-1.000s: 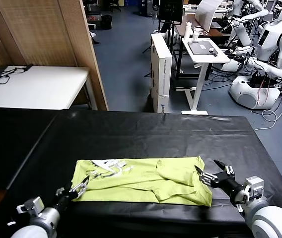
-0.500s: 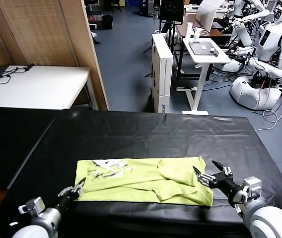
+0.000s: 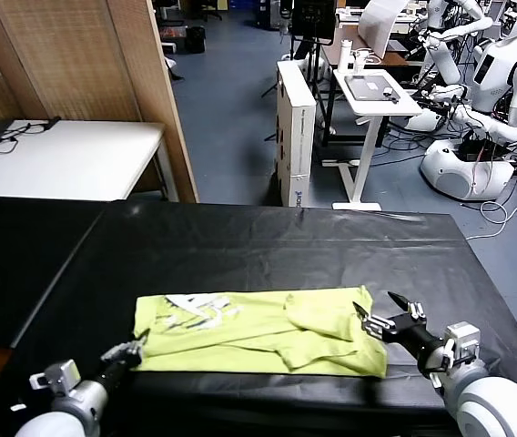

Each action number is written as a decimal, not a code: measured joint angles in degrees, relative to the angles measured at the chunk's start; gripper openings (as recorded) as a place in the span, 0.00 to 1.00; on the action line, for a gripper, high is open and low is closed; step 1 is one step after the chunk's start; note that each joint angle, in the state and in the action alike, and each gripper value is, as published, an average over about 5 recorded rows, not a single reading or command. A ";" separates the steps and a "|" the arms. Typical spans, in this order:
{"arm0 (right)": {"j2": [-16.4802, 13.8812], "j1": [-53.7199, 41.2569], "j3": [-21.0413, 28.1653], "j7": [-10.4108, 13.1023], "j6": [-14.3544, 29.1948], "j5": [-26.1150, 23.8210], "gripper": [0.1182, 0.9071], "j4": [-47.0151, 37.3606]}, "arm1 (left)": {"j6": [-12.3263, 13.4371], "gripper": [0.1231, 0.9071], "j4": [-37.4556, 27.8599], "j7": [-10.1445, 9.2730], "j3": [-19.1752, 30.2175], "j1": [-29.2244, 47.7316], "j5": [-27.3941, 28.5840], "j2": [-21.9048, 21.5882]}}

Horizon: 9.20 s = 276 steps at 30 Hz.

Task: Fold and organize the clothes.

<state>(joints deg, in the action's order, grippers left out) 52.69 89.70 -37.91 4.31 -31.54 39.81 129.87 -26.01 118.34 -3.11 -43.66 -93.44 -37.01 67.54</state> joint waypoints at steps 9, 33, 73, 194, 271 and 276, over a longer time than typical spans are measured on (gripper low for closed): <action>0.78 -0.21 0.85 0.24 0.17 -0.44 1.00 -0.75 | 2.37 0.07 0.25 0.17 -8.16 -0.30 6.23 -4.24; 4.01 0.95 0.44 0.31 0.95 -3.31 1.00 -2.15 | -6.42 0.07 13.84 -8.92 18.73 4.82 -5.79 8.85; 4.74 -0.09 2.69 0.07 0.49 -5.68 1.00 -4.04 | -3.90 0.22 4.41 -7.45 32.75 8.98 3.37 19.09; -1.74 -0.66 8.62 -13.98 16.12 -6.59 1.00 -2.40 | 19.64 0.80 -6.25 2.08 16.07 3.64 7.88 17.14; 9.39 -17.10 28.78 6.26 4.59 16.82 1.00 -13.53 | 22.63 1.00 4.34 1.14 25.49 8.52 30.53 13.30; 12.74 -19.56 32.43 7.51 4.71 18.26 0.91 -16.75 | 23.53 1.00 4.92 1.11 23.88 7.53 31.25 13.22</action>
<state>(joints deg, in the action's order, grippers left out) 65.43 70.14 -5.48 11.82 -26.82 58.07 113.11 -2.49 123.26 -2.00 -19.78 -85.91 -5.76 80.75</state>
